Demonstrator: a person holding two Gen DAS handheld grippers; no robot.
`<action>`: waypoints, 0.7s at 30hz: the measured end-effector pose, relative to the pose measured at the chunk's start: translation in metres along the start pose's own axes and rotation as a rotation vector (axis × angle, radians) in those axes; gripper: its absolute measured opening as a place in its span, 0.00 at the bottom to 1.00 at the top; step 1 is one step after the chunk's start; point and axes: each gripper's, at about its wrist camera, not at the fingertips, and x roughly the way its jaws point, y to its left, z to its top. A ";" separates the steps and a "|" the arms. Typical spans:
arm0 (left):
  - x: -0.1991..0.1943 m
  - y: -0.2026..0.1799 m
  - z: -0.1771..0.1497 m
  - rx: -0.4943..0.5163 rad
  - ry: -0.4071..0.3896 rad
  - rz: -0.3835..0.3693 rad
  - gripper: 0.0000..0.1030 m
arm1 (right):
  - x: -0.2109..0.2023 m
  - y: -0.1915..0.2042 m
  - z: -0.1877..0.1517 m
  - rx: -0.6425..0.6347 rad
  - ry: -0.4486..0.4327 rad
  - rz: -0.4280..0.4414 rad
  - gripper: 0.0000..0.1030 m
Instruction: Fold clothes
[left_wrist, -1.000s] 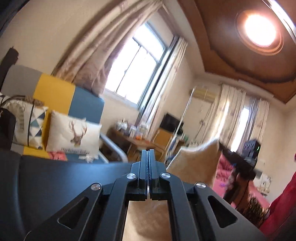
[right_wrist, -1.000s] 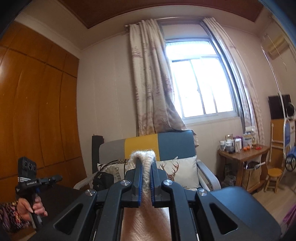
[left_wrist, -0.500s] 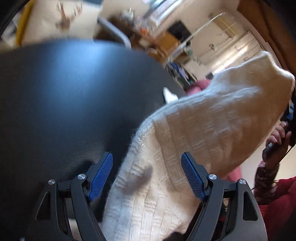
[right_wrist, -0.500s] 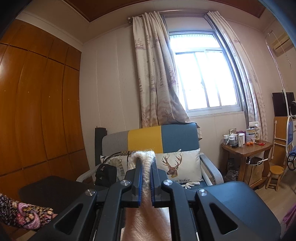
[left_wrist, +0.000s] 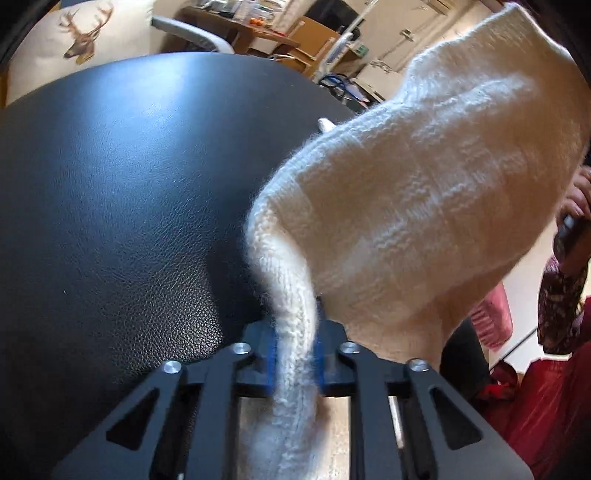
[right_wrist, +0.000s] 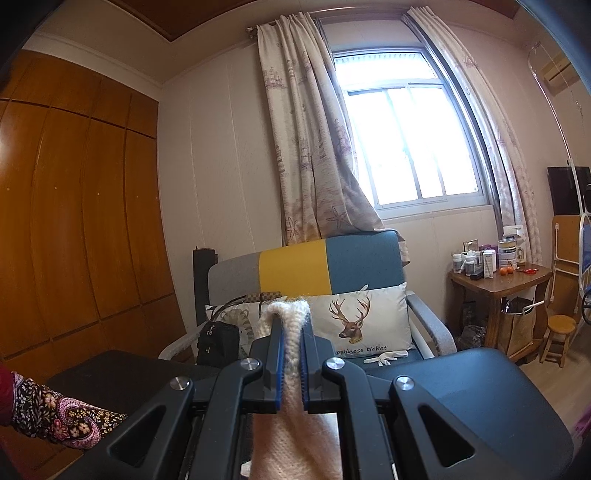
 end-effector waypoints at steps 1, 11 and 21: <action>0.000 0.000 0.000 -0.005 -0.004 0.003 0.12 | 0.000 0.000 -0.001 0.000 0.001 0.001 0.05; -0.086 -0.043 -0.021 -0.035 -0.331 0.083 0.08 | -0.010 -0.003 0.002 0.007 -0.031 -0.028 0.05; -0.240 -0.147 -0.100 -0.079 -0.840 0.278 0.08 | -0.039 0.004 0.017 0.017 -0.114 -0.034 0.05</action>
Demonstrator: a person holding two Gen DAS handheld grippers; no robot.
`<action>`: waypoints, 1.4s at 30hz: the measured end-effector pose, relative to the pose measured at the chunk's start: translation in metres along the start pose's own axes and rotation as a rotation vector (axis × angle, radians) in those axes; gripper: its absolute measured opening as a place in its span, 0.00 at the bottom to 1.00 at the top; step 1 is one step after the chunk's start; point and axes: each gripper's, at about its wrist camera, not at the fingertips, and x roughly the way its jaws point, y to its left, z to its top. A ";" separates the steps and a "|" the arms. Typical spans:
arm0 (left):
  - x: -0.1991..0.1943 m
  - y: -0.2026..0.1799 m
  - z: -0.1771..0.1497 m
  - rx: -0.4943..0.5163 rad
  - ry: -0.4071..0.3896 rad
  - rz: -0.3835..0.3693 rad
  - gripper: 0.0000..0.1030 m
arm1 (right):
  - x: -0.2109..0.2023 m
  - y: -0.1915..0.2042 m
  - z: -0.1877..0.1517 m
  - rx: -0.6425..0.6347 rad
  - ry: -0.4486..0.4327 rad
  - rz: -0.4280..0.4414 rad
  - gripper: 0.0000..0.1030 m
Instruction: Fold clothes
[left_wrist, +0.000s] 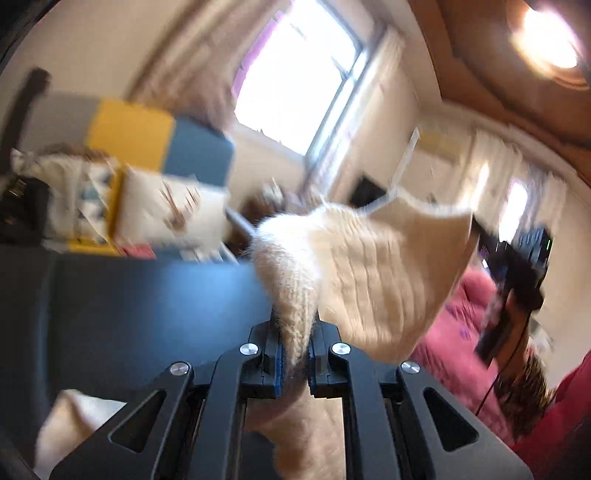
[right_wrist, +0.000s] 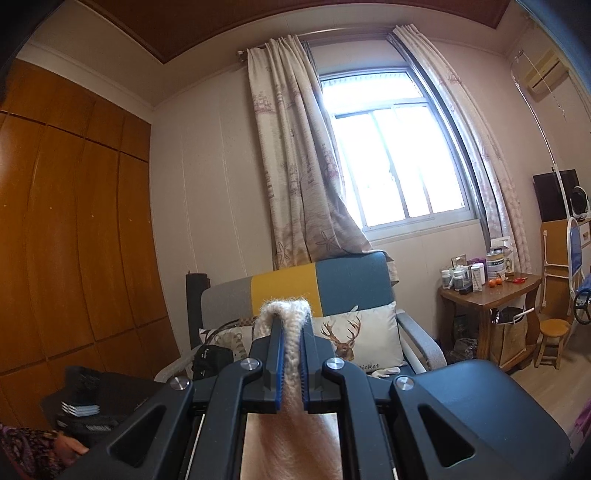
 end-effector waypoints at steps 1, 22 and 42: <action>-0.019 -0.003 0.006 -0.004 -0.045 0.024 0.08 | -0.002 0.003 0.003 -0.002 -0.010 0.010 0.05; -0.056 0.020 0.104 0.188 -0.152 0.418 0.10 | 0.094 0.009 0.042 0.044 0.026 0.075 0.05; 0.203 0.289 -0.009 0.048 0.399 0.808 0.13 | 0.420 -0.055 -0.207 -0.036 0.727 -0.151 0.08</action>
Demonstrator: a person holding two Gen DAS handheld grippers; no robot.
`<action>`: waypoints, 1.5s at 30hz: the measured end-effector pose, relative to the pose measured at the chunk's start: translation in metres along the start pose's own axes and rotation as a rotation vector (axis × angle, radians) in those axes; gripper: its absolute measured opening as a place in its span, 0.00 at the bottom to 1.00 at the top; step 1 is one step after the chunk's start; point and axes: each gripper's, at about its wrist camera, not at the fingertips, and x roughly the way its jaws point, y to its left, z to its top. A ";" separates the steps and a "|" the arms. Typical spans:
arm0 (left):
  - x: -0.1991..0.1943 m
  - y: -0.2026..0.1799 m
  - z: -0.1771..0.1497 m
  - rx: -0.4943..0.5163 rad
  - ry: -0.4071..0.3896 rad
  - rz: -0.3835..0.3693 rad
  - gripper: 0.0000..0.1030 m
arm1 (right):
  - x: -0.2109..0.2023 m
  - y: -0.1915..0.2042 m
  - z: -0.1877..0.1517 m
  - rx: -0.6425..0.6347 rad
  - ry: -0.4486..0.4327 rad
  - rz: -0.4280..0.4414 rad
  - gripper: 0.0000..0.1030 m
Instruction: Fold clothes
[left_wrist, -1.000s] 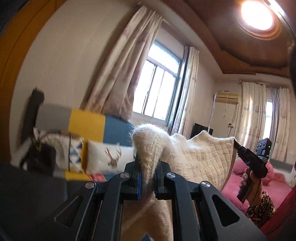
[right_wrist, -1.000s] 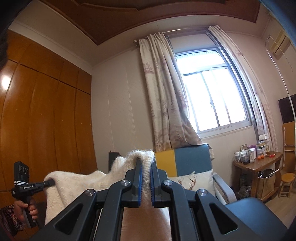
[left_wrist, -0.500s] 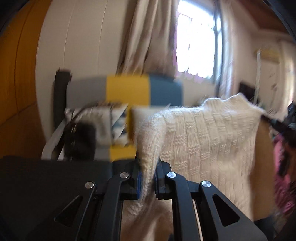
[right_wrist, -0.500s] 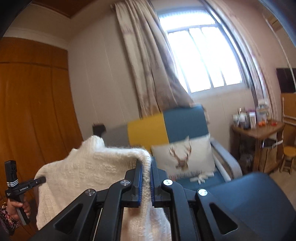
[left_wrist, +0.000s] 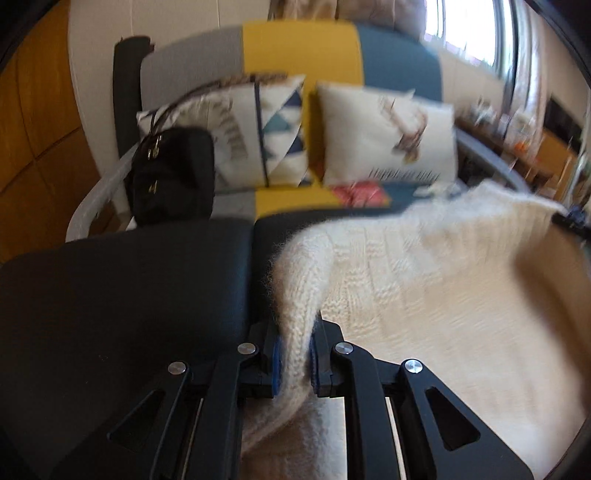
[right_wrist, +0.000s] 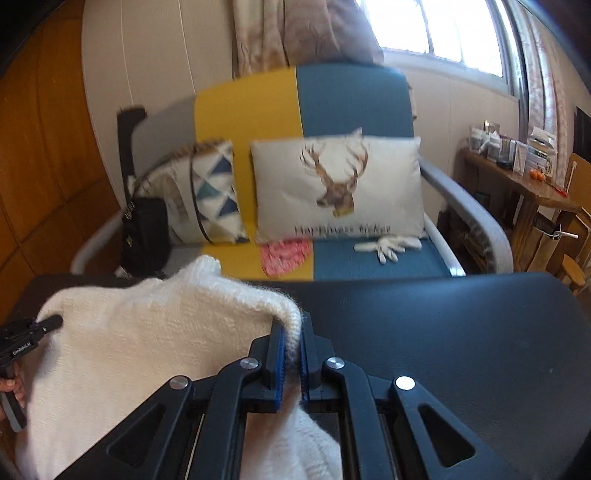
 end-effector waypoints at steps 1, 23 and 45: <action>0.009 -0.003 -0.004 0.012 0.020 0.021 0.16 | 0.013 0.000 -0.002 -0.002 0.041 -0.015 0.11; -0.133 -0.039 -0.073 0.070 -0.095 -0.088 0.31 | -0.197 -0.044 -0.129 -0.070 0.174 0.064 0.23; -0.129 -0.084 -0.162 0.514 -0.082 0.112 0.67 | -0.174 -0.152 -0.190 0.011 0.228 -0.428 0.26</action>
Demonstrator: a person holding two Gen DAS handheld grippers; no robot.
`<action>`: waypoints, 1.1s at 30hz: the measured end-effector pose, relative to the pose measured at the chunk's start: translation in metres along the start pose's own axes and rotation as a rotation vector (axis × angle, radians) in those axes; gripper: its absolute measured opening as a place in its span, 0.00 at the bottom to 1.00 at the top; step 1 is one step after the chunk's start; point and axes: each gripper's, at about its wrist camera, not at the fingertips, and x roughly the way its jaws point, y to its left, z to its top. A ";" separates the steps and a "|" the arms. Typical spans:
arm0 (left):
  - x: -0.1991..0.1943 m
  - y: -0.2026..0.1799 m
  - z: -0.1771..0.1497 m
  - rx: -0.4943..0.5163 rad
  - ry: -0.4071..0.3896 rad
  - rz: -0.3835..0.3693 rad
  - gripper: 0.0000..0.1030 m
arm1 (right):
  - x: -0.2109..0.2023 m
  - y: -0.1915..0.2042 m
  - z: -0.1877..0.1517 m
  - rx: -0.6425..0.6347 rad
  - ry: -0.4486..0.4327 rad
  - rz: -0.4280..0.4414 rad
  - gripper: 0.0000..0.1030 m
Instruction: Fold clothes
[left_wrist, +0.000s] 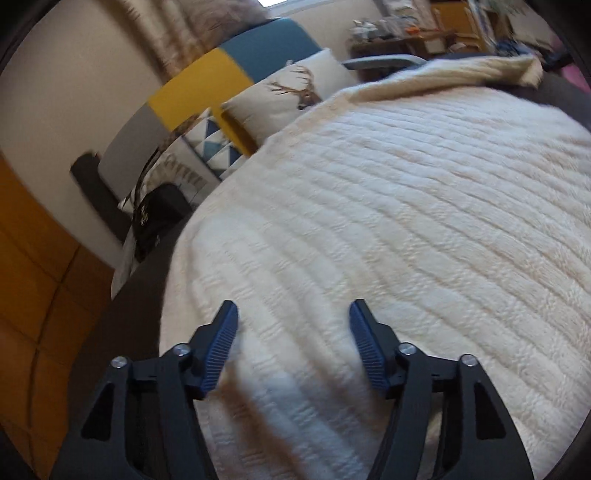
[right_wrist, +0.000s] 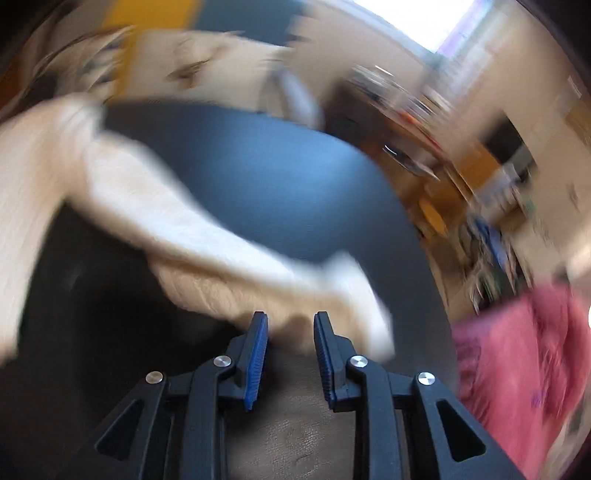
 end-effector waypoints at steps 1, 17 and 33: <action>0.001 0.005 -0.004 -0.052 0.001 -0.011 0.69 | -0.008 0.004 -0.004 0.023 -0.024 0.085 0.26; 0.033 0.045 -0.023 -0.454 0.072 -0.189 0.90 | 0.014 0.116 -0.056 0.311 0.243 1.409 0.29; 0.033 0.044 -0.023 -0.458 0.072 -0.153 0.94 | 0.010 0.077 -0.066 0.455 0.119 1.043 0.38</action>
